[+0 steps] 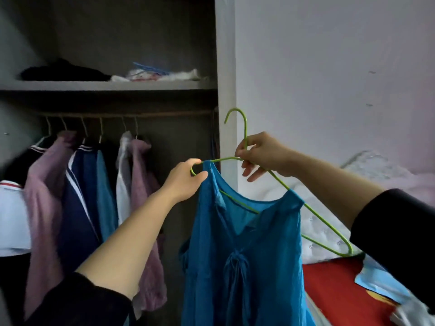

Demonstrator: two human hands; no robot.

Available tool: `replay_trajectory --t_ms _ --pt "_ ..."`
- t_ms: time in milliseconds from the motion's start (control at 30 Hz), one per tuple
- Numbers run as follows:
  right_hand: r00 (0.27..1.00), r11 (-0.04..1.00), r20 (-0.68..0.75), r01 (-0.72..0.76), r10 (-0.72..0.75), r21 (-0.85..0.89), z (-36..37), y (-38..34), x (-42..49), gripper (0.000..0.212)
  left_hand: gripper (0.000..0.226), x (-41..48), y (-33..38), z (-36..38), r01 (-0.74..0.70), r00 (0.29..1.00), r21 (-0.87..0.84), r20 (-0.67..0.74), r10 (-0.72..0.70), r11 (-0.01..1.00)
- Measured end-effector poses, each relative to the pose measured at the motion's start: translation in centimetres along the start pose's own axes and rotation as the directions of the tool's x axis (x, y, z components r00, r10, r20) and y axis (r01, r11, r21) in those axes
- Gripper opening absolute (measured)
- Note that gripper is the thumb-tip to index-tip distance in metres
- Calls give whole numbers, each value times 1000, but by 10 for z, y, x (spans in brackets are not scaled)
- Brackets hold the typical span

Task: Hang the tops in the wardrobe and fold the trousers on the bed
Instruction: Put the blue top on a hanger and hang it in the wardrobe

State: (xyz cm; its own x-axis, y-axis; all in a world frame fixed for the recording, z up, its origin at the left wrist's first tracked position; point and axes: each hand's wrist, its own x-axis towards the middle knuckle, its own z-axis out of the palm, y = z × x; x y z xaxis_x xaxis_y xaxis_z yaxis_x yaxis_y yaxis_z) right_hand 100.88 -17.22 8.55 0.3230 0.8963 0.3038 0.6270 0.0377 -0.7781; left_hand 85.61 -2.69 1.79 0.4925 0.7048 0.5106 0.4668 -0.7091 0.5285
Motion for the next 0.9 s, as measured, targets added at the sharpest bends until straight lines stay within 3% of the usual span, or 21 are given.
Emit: replay_trajectory --t_ms 367,533,900 --pt "993 993 -107 41 -54 -114 135 8 163 13 45 89 -127 -13 95 992 192 -99 -77 977" --pt "989 997 -148 13 -25 -81 165 4 251 14 52 156 -174 -29 76 993 360 -111 -38 930" --pt "967 1000 -256 -15 10 -18 202 -24 399 12 65 262 -247 -73 31 979 490 -189 71 871"
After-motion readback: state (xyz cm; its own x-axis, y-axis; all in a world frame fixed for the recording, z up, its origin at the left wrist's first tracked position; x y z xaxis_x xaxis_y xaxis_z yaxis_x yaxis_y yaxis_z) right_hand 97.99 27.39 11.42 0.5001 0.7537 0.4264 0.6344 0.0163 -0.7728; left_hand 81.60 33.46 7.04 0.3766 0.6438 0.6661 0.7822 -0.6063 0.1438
